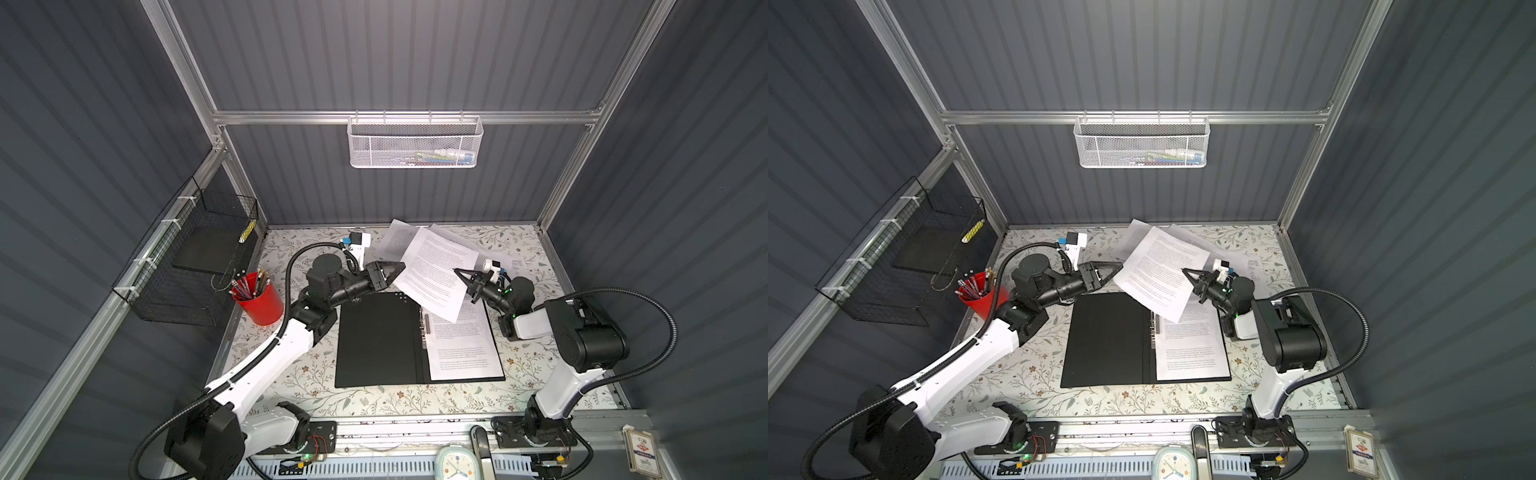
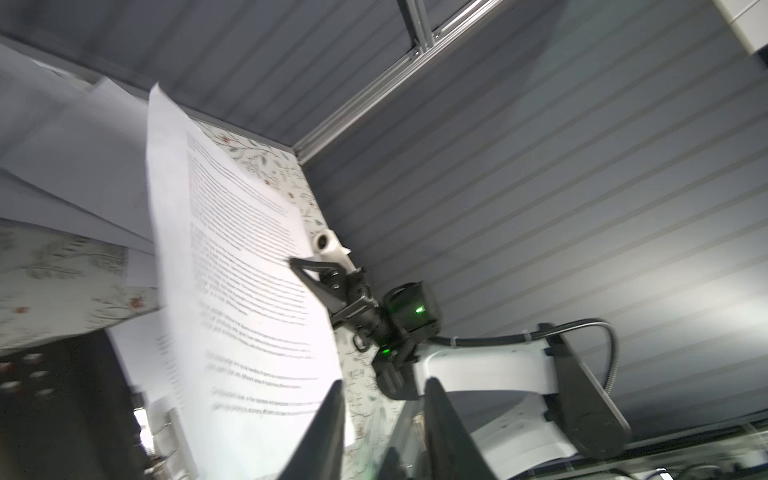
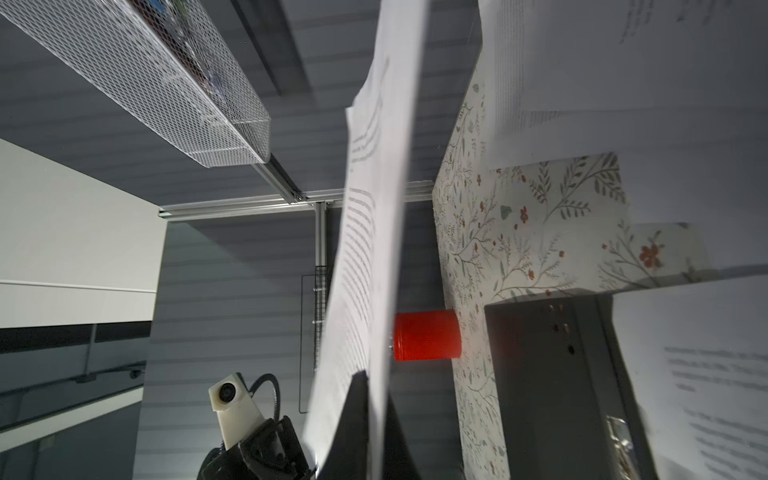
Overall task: Put the files into the folder
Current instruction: 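Lower the sheet with both grippers onto the clipped sheet in the folder, then press the new sheet under the metal clip with the right gripper while left holds folder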
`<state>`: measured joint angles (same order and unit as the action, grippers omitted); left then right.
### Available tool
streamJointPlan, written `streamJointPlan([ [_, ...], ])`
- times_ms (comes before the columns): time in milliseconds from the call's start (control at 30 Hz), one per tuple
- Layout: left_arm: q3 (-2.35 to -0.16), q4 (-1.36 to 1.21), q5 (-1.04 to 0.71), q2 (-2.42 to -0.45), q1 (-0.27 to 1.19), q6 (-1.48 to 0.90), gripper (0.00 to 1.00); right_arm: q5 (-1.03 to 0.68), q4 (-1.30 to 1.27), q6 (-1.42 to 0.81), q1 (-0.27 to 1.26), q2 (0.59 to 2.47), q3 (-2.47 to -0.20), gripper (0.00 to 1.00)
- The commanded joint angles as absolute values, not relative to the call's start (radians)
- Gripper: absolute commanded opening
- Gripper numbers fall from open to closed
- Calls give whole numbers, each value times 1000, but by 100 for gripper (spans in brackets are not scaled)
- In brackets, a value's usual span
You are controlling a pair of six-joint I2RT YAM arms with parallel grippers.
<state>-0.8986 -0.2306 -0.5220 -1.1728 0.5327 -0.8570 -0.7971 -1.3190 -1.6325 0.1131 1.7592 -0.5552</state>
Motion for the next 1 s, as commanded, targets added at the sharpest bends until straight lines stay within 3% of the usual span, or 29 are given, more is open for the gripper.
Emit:
streamJointPlan([
  [0, -937, 130, -444, -1131, 527, -609, 45, -973, -1026, -1419, 107, 1664, -640, 0],
  [67, -946, 217, -410, -1113, 526, -557, 52, -1051, -806, -1283, 103, 1608, -698, 0],
  [167, -945, 270, -391, -1101, 528, -518, 54, -1102, -209, -915, 97, 1533, -838, 0],
  [300, -940, 330, -381, -1124, 527, -492, 55, -939, 511, -423, 87, 1501, -1037, 0],
  [367, -941, 365, -393, -1156, 527, -483, 56, -865, 671, -321, 73, 1519, -1082, 0],
  [500, -920, 418, -360, -1208, 527, -467, 59, -737, 770, -271, 62, 1531, -1111, 0],
  [667, -932, 504, -294, -1235, 527, -414, 78, -599, 846, -199, 57, 1555, -1106, 0],
  [967, -927, 537, -292, -1261, 526, -379, 94, -529, 774, -170, 53, 1574, -1059, 0],
])
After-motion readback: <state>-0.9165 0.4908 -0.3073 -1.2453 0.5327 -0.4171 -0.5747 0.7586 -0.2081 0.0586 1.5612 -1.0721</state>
